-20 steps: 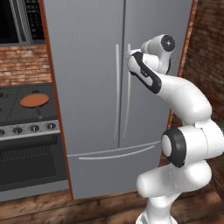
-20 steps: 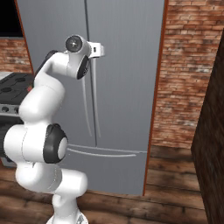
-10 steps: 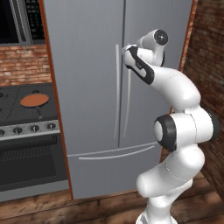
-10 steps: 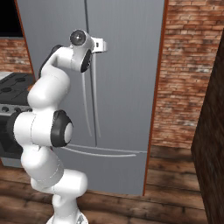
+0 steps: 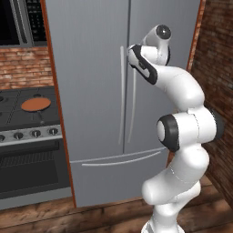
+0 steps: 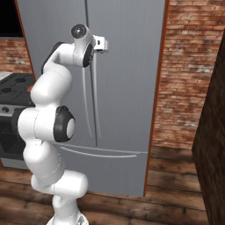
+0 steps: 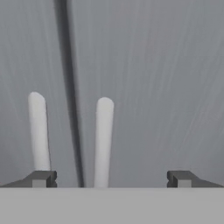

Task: Retrieve the fish from the fridge and place it on the saucepan with marinade on the stove.

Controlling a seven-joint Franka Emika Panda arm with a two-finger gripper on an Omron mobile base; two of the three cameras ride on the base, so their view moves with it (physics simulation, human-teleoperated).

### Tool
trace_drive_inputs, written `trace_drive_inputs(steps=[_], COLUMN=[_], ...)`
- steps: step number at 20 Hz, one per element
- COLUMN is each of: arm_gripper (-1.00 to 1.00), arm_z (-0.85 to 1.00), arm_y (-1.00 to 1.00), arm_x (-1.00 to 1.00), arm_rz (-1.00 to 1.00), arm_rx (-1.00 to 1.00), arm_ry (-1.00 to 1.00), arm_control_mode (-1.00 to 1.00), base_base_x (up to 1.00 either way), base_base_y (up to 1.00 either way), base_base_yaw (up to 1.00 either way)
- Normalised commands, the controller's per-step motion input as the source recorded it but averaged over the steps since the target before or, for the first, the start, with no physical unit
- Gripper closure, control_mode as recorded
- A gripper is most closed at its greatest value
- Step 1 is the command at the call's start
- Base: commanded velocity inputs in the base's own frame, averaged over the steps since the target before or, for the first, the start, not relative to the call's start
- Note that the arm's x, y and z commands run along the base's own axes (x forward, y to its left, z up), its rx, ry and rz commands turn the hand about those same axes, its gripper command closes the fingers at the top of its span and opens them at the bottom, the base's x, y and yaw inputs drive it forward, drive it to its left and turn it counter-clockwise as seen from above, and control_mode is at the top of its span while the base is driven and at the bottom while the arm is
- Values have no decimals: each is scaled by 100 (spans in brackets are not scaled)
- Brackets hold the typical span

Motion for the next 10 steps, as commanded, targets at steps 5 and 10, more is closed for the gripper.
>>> trace_drive_inputs(steps=[5, 10], arm_gripper=[-100, -100], arm_z=[0, -6], arm_y=[5, 0], arm_x=[1, 22], arm_rz=[-5, 0], arm_rx=[0, 0], arm_ry=[17, 2], arm_control_mode=[-100, -100], base_base_x=[0, 0], base_base_y=[0, 0], base_base_yaw=[0, 0])
